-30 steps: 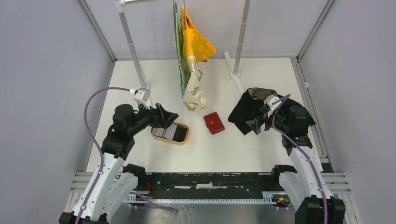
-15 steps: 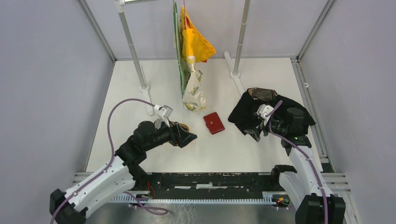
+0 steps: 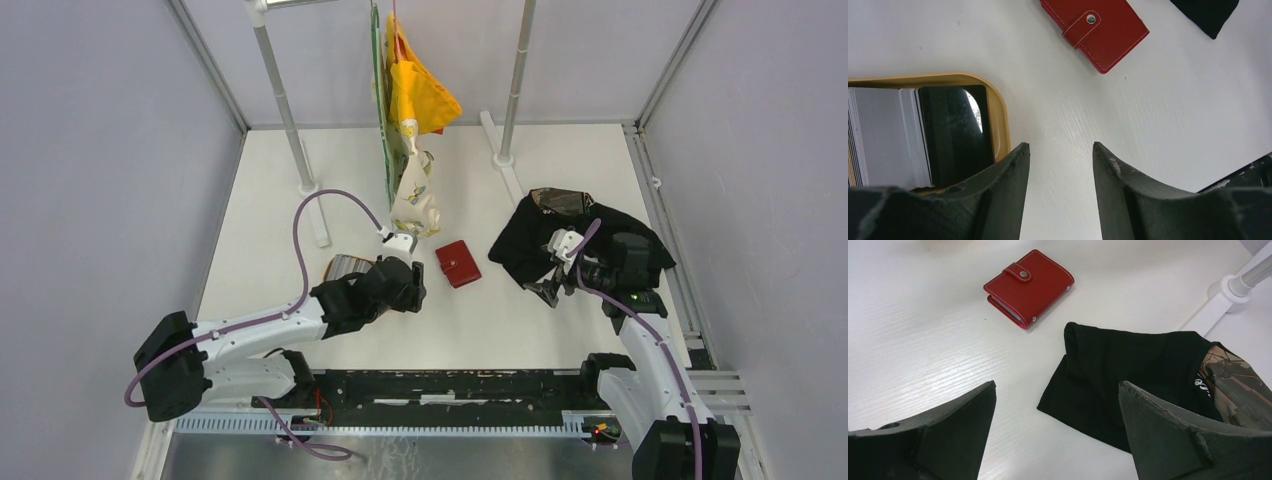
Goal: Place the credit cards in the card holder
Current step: Move the card holder to the center of the board.
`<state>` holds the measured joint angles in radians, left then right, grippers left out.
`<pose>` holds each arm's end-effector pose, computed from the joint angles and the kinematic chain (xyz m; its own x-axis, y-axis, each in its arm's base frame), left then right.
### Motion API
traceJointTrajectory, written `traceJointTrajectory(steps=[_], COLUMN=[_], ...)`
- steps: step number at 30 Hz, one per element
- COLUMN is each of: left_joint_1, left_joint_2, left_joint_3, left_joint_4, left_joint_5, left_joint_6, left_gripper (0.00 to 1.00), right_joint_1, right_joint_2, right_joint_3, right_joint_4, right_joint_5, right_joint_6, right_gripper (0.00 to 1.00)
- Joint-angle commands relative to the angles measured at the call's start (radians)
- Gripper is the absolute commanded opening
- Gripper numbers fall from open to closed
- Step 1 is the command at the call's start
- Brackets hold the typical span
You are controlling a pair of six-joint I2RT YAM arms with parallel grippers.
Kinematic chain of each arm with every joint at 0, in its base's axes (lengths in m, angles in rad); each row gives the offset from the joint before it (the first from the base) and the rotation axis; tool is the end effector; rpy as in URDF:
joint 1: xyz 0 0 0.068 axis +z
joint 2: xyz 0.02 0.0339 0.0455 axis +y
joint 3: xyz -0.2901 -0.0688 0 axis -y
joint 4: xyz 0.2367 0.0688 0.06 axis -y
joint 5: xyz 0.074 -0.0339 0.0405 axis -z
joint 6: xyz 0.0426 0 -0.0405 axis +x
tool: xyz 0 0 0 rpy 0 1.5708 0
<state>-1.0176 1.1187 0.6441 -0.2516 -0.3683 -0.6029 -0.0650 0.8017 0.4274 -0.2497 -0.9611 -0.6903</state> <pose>0.1267 -0.1760 0.2441 -0.6573 0.0576 -0.7514 0.3395 0.9128 -0.2271 0.1423 0.0257 0.2338 -0.0505 -0.3621 -0.9308 -0.8545 0.4981 -0.1474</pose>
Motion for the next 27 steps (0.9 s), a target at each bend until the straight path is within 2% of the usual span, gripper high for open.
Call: traceJointTrajectory(steps=[1, 7, 11, 17, 23, 27], left_joint_1=[-0.009, -0.007, -0.007, -0.009, -0.013, -0.019], left_joint_2=[0.029, 0.098, 0.163, 0.258, 0.282, 0.277], left_joint_3=[0.055, 0.058, 0.049, 0.138, 0.13, 0.131], left_joint_4=[0.078, 0.225, 0.338, 0.243, 0.223, 0.219], left_joint_5=[-0.033, 0.035, 0.019, -0.086, -0.08, -0.059], left_joint_6=[0.053, 0.026, -0.016, 0.001, 0.023, 0.091], left_gripper=[0.56, 0.57, 0.56, 0.5, 0.49, 0.49], right_joint_1=[0.01, 0.033, 0.058, 0.06, 0.06, 0.059], right_joint_2=[-0.006, 0.018, 0.048, 0.026, 0.014, 0.017], right_joint_3=[0.008, -0.036, -0.029, -0.026, -0.026, -0.024], right_joint_4=[0.042, 0.147, 0.152, 0.148, 0.142, 0.138], right_joint_5=[-0.052, -0.061, -0.05, -0.018, -0.008, -0.008], right_joint_6=[0.001, 0.095, 0.112, 0.099, 0.087, 0.081], right_gripper=[0.98, 0.98, 0.98, 0.98, 0.98, 0.98])
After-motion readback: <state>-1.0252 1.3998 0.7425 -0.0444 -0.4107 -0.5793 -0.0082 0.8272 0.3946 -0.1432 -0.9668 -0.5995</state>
